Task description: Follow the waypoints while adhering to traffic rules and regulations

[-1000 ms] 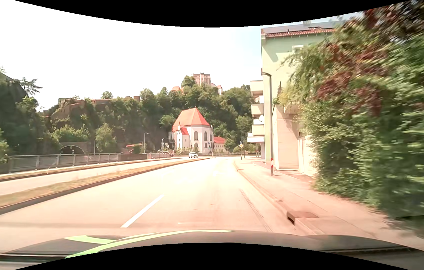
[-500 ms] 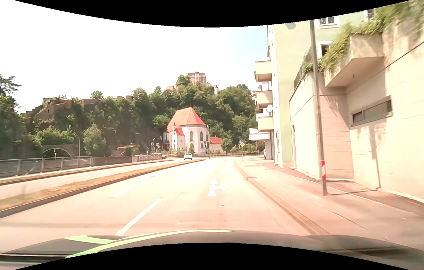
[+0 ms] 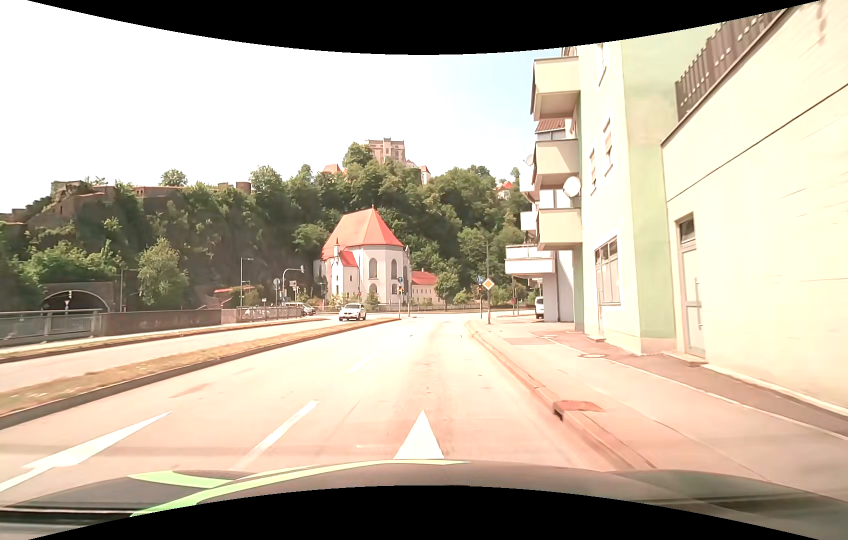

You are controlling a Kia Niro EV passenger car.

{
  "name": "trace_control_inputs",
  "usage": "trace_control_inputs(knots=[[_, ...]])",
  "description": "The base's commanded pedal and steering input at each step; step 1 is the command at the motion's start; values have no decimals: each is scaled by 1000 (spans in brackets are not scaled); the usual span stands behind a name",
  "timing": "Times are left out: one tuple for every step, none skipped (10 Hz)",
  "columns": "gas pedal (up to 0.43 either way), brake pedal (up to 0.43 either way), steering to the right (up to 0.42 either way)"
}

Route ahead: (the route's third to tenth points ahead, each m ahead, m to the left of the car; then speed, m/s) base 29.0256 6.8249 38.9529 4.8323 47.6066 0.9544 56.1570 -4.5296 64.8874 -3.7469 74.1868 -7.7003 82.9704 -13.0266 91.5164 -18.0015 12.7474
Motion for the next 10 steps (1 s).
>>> trace_control_inputs(knots=[[0, 0, 13], [0, 0, 14], [0, 0, 12], [0, 0, 12], [0, 0, 13], [0, 0, 14], [0, 0, 14], [0, 116, 14], [0, 183, 14], [0, 238, 14]])
